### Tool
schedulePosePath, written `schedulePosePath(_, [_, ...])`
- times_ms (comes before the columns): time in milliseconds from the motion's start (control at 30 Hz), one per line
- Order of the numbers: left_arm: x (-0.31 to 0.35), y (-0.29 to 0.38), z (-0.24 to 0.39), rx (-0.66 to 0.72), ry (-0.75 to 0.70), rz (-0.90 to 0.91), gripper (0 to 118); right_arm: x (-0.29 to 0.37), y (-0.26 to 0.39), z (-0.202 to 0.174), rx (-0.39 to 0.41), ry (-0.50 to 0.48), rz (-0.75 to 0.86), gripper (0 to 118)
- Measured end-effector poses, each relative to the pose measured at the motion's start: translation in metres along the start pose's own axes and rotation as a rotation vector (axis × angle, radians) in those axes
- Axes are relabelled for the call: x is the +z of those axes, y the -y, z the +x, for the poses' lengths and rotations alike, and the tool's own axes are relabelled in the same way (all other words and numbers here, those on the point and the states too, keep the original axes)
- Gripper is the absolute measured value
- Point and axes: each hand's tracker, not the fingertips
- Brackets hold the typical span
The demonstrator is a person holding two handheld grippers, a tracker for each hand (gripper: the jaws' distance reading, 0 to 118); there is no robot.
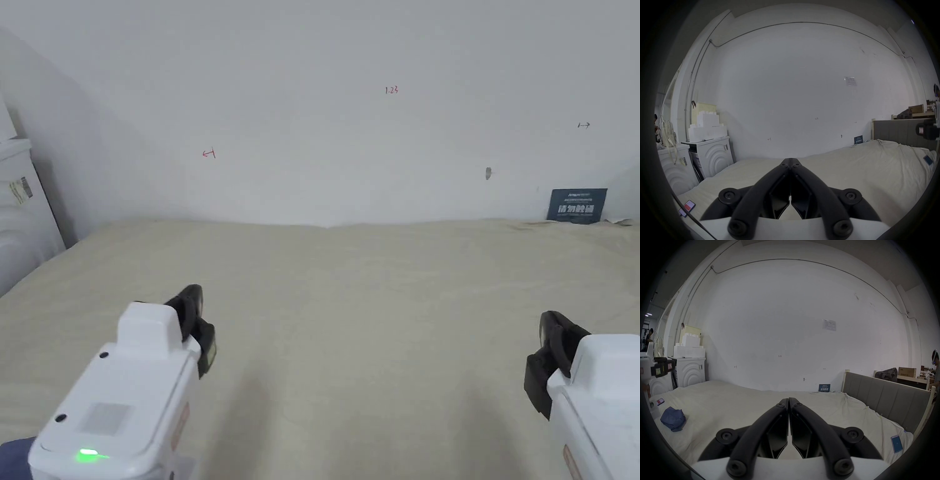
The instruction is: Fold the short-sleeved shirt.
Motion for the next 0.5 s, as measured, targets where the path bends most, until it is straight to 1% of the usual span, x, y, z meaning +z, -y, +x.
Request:
schedulePosePath(100, [0.001, 0.012, 0.019, -0.009, 0.016, 0.011, 0, 0.001, 0.003, -0.002, 0.004, 0.007, 0.003, 0])
schedulePosePath(200, [0.006, 0.019, 0.039, -0.057, 0.013, 0.029, 0, 0.003, 0.006, -0.003, 0.004, 0.014, 0.011, 0])
schedulePosePath(500, [0.009, 0.035, 0.061, -0.034, 0.02, 0.029, 0, 0.007, 0.01, -0.004, -0.006, 0.02, 0.007, 0])
